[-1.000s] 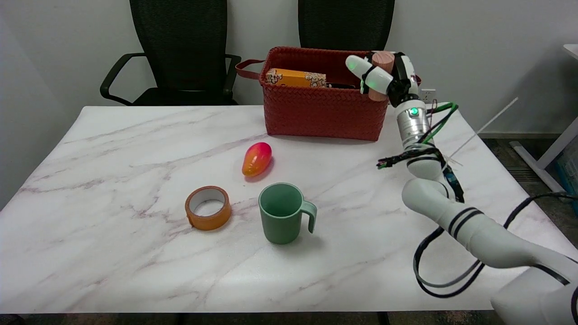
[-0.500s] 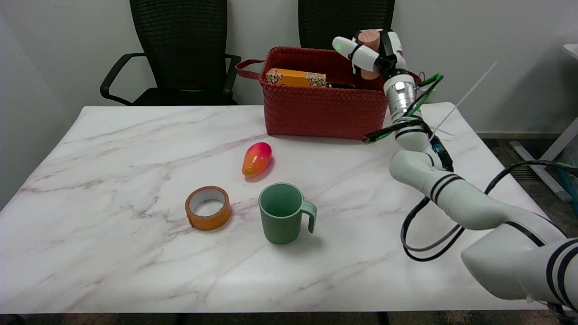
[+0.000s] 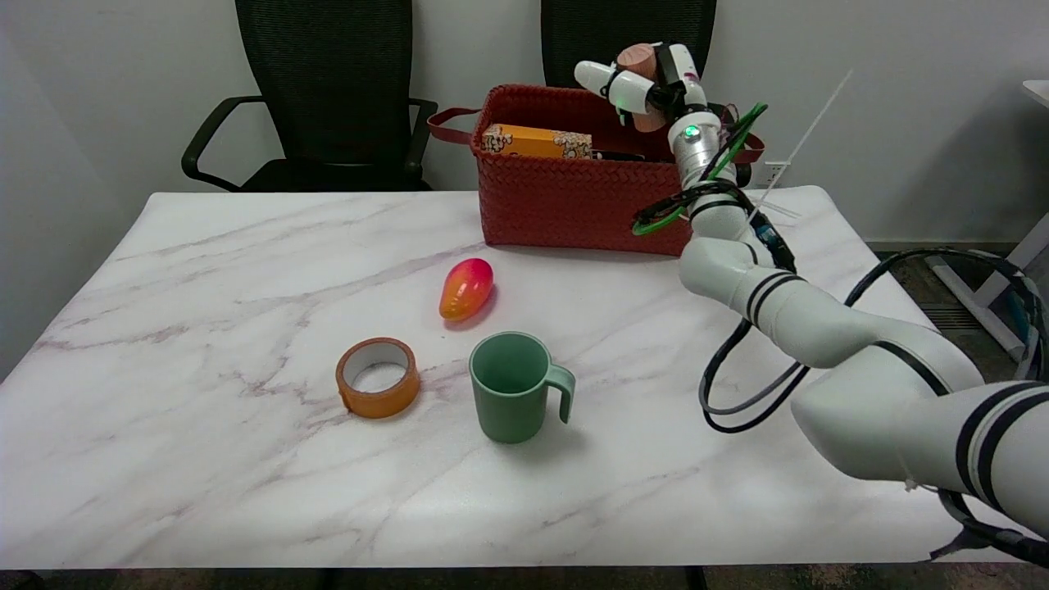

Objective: Place the wooden cylinder into the brown storage basket.

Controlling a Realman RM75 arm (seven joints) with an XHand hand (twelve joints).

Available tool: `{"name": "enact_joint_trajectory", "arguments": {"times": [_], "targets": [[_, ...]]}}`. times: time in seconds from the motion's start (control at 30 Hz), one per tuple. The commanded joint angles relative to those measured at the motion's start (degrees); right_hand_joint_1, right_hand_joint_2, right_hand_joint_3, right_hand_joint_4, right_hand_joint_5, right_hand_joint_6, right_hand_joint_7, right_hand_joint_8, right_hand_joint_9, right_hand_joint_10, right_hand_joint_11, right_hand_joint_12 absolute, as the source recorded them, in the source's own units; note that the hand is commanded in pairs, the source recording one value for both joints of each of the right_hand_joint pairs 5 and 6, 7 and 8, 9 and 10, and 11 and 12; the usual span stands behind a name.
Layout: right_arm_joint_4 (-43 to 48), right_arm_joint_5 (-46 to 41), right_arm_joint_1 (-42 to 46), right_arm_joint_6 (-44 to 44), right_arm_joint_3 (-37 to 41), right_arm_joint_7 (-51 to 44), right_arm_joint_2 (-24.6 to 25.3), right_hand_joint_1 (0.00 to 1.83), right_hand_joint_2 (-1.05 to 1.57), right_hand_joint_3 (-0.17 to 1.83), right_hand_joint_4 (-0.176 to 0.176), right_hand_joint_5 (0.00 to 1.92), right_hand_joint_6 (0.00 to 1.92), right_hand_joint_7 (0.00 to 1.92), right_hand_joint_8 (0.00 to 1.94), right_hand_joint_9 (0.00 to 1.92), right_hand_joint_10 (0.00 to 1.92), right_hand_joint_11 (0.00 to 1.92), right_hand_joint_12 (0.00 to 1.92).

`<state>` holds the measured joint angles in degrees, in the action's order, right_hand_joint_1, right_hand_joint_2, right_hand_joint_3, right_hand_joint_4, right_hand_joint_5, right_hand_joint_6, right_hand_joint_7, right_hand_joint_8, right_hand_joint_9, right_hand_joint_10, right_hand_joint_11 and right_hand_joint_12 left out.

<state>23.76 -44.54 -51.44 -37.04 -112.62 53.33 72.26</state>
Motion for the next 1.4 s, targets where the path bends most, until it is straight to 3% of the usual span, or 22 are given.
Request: {"name": "enact_joint_trajectory", "arguments": {"times": [0.03,0.4,0.53,0.73,1.0,1.13,1.27,1.33,1.4], "targets": [[-11.87,-4.62,-8.67,3.67,-0.6,-19.33,5.03,0.81,0.94,-0.17,0.0,1.6,1.6,1.8,1.8,1.63,1.63,1.92,1.92],[-11.95,-7.45,-8.11,3.43,-0.03,-27.06,4.48,0.73,1.24,-0.17,0.0,1.59,1.59,1.73,1.73,1.55,1.55,1.91,1.91],[-11.95,-7.45,-8.11,3.35,0.04,-31.19,4.48,0.7,1.37,-0.17,0.0,1.47,1.47,1.7,1.7,1.51,1.51,1.92,1.92],[-11.95,-7.45,-8.1,2.87,0.04,-38.48,4.48,0.68,1.41,-0.17,0.0,1.41,1.41,1.67,1.67,1.48,1.48,1.89,1.89],[-11.95,-7.45,-7.85,2.87,0.0,-40.53,4.0,0.66,1.45,-0.17,0.0,1.36,1.36,1.64,1.64,1.45,1.45,1.86,1.86],[-11.95,-7.45,-7.62,3.03,-0.52,-44.82,4.08,0.65,1.46,-0.17,0.0,1.23,1.23,1.54,1.54,1.31,1.31,1.8,1.8],[-11.95,-7.45,-7.37,3.35,-0.25,-45.94,4.08,0.64,1.42,-0.17,0.0,0.97,0.97,1.22,1.22,0.88,0.88,1.53,1.53],[-11.95,-7.45,-7.2,3.48,-0.04,-45.83,4.07,0.67,1.35,-0.17,0.0,0.8,0.8,0.86,0.86,0.67,0.67,1.23,1.23],[-11.95,-8.04,-6.98,4.1,0.04,-45.46,4.0,0.65,1.29,-0.17,0.0,0.55,0.55,0.63,0.63,0.56,0.56,1.08,1.08]]}}
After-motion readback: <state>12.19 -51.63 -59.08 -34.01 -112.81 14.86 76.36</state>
